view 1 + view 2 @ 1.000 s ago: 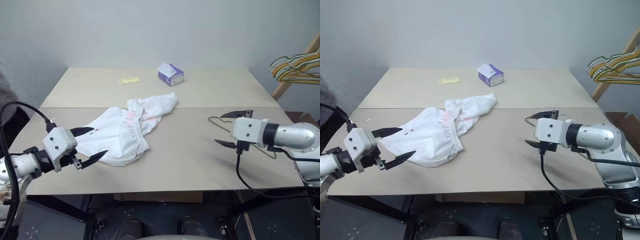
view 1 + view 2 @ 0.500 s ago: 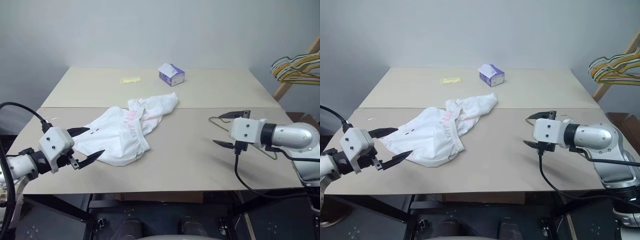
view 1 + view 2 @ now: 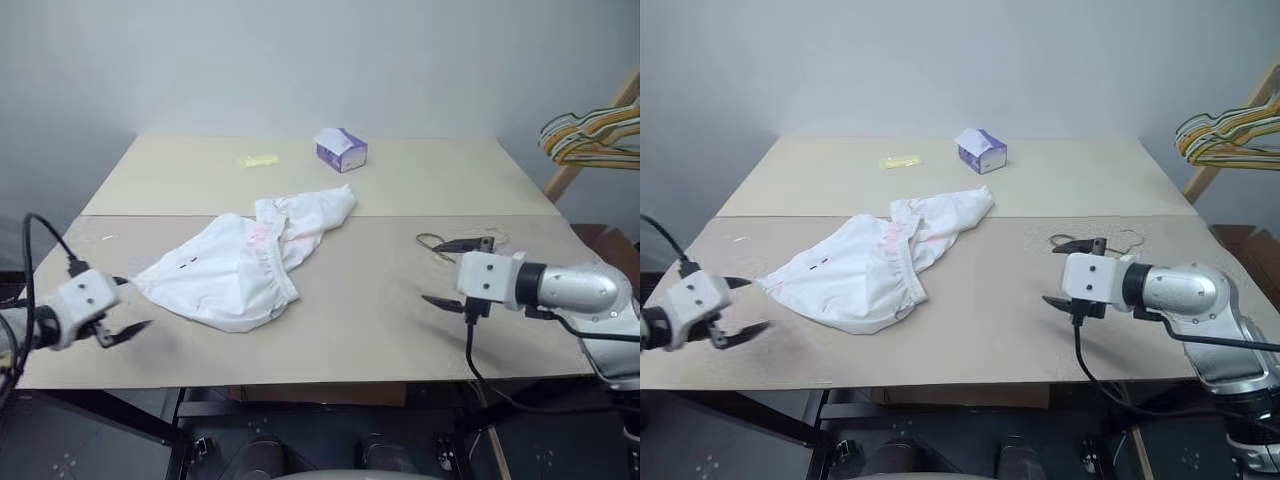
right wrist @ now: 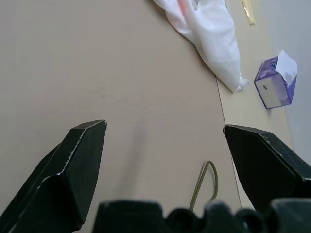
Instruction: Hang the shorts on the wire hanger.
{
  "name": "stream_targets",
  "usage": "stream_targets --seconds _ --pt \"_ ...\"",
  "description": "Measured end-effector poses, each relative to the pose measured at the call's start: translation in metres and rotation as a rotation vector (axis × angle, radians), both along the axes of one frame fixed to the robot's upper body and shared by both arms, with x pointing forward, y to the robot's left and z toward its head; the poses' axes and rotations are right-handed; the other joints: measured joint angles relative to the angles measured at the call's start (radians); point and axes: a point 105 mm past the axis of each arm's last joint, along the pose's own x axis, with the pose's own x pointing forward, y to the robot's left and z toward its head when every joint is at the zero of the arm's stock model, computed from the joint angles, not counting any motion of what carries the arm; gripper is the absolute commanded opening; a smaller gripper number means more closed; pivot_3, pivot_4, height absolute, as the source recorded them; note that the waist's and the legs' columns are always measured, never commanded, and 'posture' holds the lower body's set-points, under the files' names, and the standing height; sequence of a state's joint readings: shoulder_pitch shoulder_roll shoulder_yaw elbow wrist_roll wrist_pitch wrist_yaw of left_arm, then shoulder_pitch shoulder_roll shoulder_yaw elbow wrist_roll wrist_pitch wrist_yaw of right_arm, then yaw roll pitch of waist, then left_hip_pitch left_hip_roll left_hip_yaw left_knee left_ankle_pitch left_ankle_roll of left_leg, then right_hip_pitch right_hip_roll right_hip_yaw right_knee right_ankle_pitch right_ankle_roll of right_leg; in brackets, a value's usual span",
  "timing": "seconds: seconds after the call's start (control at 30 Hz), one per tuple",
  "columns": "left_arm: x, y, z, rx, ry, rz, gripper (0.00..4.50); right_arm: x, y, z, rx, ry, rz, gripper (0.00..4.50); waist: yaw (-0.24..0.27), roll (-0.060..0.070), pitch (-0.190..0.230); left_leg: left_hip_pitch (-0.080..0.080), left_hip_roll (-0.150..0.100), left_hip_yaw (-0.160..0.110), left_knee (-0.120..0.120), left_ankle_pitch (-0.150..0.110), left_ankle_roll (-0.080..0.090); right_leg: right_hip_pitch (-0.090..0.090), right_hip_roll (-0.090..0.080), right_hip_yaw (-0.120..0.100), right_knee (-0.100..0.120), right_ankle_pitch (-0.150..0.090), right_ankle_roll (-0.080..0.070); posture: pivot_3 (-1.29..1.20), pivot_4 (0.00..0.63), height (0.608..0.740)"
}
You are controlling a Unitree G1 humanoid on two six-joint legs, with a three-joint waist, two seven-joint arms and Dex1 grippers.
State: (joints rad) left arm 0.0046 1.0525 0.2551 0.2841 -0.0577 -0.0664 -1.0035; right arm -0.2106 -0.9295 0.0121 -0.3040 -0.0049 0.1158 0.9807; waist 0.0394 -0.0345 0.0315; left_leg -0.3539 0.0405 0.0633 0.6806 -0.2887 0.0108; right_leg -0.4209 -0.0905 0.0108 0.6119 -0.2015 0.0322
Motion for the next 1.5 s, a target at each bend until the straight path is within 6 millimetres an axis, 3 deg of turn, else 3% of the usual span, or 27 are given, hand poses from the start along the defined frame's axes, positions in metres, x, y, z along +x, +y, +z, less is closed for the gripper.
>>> stream_targets --seconds 0.17,0.4,0.47,0.63,0.73,0.87,1.1,1.27,1.5 --pt "0.002 0.0 -0.011 -0.036 0.027 -0.026 4.5 -0.004 0.03 0.004 0.067 -0.018 0.073 4.49 -0.014 -0.001 -0.001 0.0 0.002 0.002 0.0 -0.001 -0.002 -0.001 0.001 0.0 0.0 0.001 0.002 0.04 0.0 0.74" --pt "-0.01 -0.027 -0.02 -0.126 0.048 -0.112 4.5 -0.007 0.125 -0.014 0.059 -0.078 0.341 4.49 -0.051 -0.001 -0.001 0.001 0.004 0.002 0.0 0.0 -0.004 -0.002 0.003 0.0 0.004 0.001 0.001 0.07 0.0 0.74" --pt "-0.019 -0.032 -0.024 -0.144 0.066 -0.118 4.5 0.001 0.15 -0.024 0.045 -0.106 0.38 4.49 -0.056 -0.002 -0.001 0.0 0.004 0.002 0.0 0.001 -0.005 -0.002 0.003 0.0 0.005 0.001 0.0 0.08 0.0 0.74" --pt "-0.032 -0.036 -0.022 -0.161 0.069 -0.104 4.5 0.022 0.192 -0.041 0.011 -0.17 0.408 4.49 -0.053 -0.002 -0.001 0.0 0.004 0.002 0.0 0.002 -0.007 -0.003 0.003 0.0 0.006 0.001 0.0 0.1 0.0 0.74" --pt "-0.035 -0.042 -0.02 -0.17 0.06 -0.109 4.5 0.024 0.214 -0.047 0.012 -0.195 0.449 4.49 -0.047 -0.002 -0.001 0.0 0.004 0.001 0.0 0.002 -0.007 -0.003 0.002 -0.001 0.009 0.0 -0.001 0.12 0.0 0.74" --pt "-0.04 -0.046 -0.019 -0.174 0.055 -0.101 4.5 0.025 0.227 -0.065 -0.03 -0.208 0.489 4.49 -0.04 -0.002 -0.001 0.001 0.004 0.001 0.0 0.002 -0.008 -0.004 0.002 -0.001 0.012 -0.001 -0.003 0.12 0.0 0.74" --pt "-0.041 -0.057 -0.016 -0.189 0.048 -0.114 4.5 0.029 0.231 -0.083 -0.127 -0.257 0.539 4.49 -0.038 -0.001 -0.001 0.002 0.004 0.0 0.0 0.002 -0.008 -0.004 0.003 -0.001 0.013 -0.002 -0.004 0.13 0.0 0.74" --pt "-0.039 -0.059 -0.014 -0.189 0.039 -0.117 4.5 0.038 0.229 -0.087 -0.177 -0.29 0.53 3.29 -0.038 -0.001 -0.001 0.002 0.004 0.0 -0.001 0.002 -0.008 -0.004 0.003 -0.001 0.013 -0.002 -0.004 0.13 0.0 0.74" --pt "-0.039 -0.059 -0.014 -0.192 0.041 -0.11 4.5 0.038 0.227 -0.093 -0.21 -0.314 0.552 0.75 -0.039 -0.001 -0.001 0.002 0.005 0.0 -0.001 0.002 -0.008 -0.004 0.003 -0.001 0.013 -0.002 -0.004 0.12 0.0 0.74"
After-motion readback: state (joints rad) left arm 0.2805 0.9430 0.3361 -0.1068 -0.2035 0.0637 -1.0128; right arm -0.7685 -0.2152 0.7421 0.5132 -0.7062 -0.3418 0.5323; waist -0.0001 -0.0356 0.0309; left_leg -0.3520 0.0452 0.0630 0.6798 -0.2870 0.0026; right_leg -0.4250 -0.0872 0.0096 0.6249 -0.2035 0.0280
